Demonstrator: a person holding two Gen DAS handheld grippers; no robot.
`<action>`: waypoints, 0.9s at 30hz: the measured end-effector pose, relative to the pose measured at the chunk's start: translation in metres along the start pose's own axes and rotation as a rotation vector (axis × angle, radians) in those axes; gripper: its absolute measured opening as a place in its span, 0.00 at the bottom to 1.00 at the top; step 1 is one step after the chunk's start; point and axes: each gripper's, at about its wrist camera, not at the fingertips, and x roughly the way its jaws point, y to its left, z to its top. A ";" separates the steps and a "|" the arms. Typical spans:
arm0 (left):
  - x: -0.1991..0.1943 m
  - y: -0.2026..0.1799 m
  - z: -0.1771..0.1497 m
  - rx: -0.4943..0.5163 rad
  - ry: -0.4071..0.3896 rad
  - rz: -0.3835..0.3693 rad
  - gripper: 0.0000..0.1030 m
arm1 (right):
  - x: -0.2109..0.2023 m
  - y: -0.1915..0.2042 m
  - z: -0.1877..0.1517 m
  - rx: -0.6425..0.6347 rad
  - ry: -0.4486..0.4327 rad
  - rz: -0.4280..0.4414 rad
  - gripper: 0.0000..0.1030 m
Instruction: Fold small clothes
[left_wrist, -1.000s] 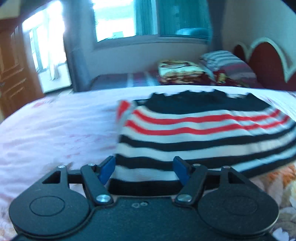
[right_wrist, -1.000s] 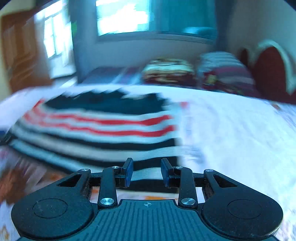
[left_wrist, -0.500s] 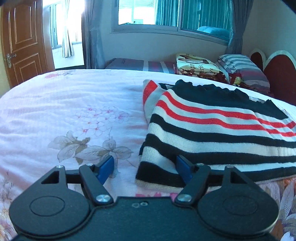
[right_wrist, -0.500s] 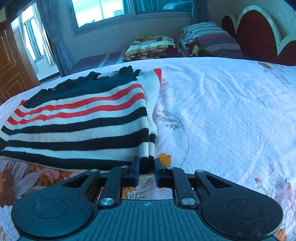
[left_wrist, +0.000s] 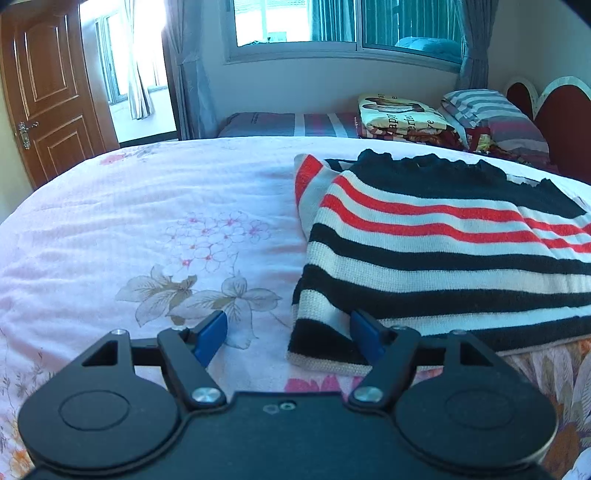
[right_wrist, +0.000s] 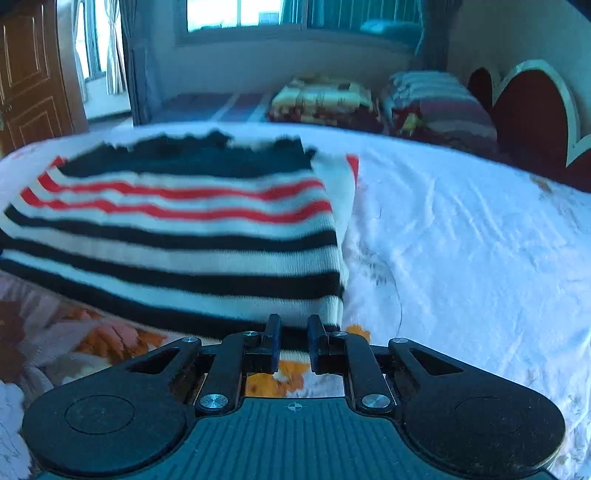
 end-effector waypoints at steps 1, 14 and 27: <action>0.000 0.000 0.000 -0.001 0.000 -0.002 0.72 | -0.003 0.000 0.000 0.007 -0.030 0.010 0.13; -0.023 0.044 0.001 -0.207 0.022 -0.059 0.70 | -0.015 -0.005 -0.002 0.031 0.003 -0.020 0.14; -0.006 0.034 -0.024 -0.651 0.034 -0.394 0.66 | -0.026 0.008 0.020 0.143 -0.043 0.075 0.14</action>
